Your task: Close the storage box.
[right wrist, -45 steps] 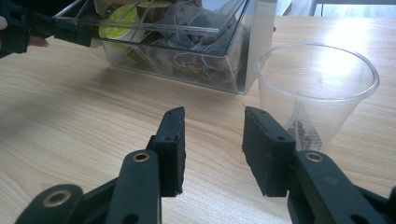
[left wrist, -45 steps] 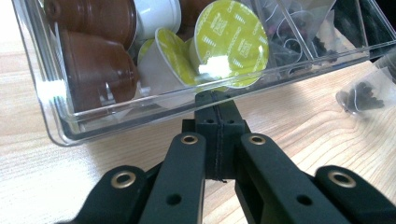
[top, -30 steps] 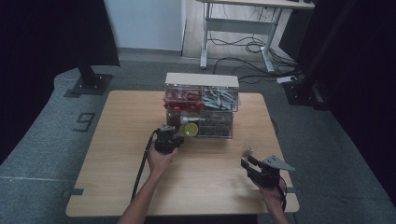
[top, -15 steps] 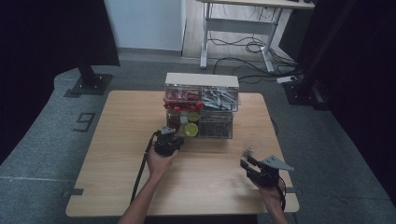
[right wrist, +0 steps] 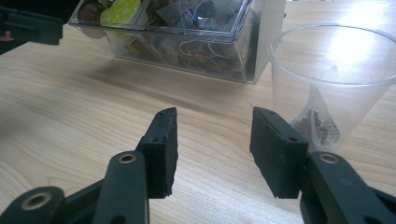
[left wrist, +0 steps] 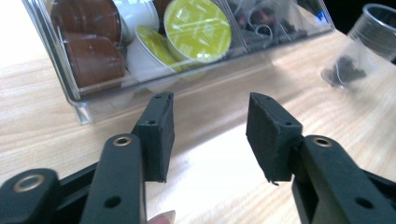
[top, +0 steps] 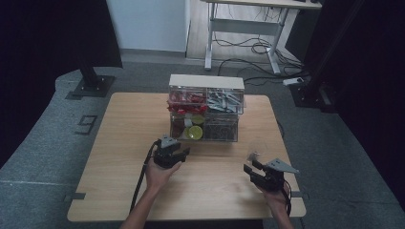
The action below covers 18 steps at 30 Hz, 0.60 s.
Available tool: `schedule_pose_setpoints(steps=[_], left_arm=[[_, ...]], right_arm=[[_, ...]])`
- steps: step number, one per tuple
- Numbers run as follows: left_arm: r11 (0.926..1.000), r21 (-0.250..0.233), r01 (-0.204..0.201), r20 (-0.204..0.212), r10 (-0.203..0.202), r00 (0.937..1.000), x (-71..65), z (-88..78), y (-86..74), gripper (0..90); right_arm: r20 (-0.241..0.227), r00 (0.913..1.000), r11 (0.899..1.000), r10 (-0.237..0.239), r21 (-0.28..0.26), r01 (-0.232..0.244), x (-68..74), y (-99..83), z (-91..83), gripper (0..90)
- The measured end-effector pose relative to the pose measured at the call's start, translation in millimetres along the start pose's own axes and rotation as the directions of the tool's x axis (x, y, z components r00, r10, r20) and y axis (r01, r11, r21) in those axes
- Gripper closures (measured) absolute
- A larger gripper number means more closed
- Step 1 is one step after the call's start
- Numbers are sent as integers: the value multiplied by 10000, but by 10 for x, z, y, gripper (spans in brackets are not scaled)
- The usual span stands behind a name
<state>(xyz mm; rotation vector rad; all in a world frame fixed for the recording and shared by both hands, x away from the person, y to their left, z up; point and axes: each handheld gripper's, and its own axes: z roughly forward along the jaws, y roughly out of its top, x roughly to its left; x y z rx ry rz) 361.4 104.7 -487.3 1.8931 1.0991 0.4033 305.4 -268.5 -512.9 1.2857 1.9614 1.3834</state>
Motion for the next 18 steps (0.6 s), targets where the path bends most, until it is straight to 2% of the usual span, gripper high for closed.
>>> schedule_pose_setpoints(steps=[5, 8, 18], left_arm=[[9995, 191, -241, 50, 240, 9997, -24, -60, -86, 476], [9987, 295, -427, -24, 428, 9991, -47, -144, -169, 455], [9976, 423, -543, -224, 552, 9982, -35, -354, -388, 434]], right_arm=[[-90, 10000, 10000, 10, 34, -10, 2, -8, 6, 493], [-145, 9998, 9998, -136, 122, 138, 19, -32, -2, 476], [-364, 9986, 9993, -372, 40, 373, 56, -103, -89, 452]])
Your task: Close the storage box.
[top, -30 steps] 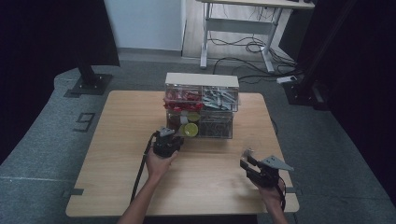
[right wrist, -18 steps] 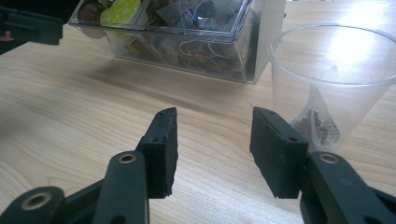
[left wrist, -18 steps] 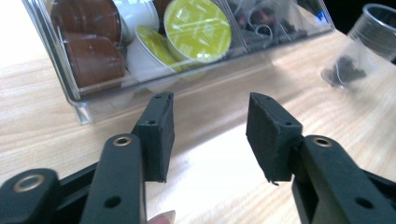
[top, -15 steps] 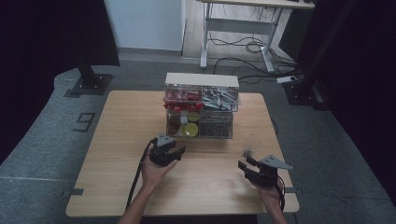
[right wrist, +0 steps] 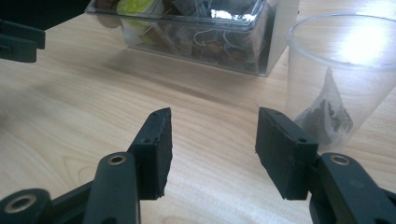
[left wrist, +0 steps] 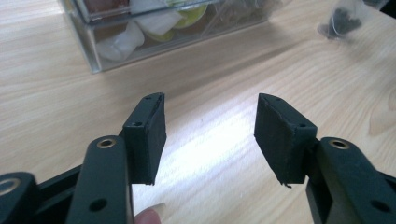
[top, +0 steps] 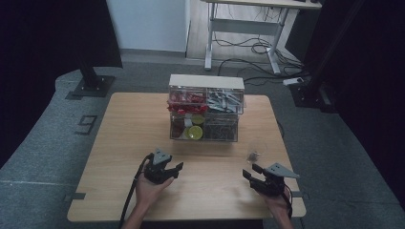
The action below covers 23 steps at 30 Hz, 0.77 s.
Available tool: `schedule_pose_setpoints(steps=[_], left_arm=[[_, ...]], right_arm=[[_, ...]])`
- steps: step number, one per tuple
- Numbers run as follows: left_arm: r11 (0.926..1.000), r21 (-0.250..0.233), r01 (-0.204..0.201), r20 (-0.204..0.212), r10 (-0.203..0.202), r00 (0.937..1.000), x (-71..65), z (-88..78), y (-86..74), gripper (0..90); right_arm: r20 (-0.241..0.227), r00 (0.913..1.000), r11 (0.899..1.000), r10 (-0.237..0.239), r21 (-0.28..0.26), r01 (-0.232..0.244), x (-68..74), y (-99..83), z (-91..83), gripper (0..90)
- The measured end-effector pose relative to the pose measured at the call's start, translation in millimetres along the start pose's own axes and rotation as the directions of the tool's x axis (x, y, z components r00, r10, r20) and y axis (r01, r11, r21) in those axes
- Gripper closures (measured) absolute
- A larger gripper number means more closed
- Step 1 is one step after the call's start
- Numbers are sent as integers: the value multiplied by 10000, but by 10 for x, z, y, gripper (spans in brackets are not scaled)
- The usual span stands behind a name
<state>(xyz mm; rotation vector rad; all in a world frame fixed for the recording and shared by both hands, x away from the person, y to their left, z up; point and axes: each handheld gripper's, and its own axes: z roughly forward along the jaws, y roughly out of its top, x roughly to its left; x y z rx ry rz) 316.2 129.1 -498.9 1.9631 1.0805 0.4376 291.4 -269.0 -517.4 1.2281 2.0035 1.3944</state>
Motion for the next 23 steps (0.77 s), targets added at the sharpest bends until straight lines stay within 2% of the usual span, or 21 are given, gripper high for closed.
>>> schedule_pose_setpoints(steps=[7, 9, 12, 23], left_arm=[[10000, -12, 9, -69, -9, 10000, 42, -122, -206, 431], [9997, 200, -163, -168, 166, 9997, 64, -140, -275, 425], [9999, 162, -36, -205, 39, 9998, 86, -156, -329, 424], [9996, 280, -68, -220, 74, 9997, 74, -120, -361, 415]], right_arm=[[-58, 9998, 9997, -182, 142, 183, 27, -155, -107, 434], [-18, 9998, 9995, -185, 252, 185, 23, -199, -120, 432], [13, 9998, 9991, -221, 369, 220, 14, -249, -123, 430], [33, 9996, 9978, -292, 596, 290, 19, -277, -83, 420]])
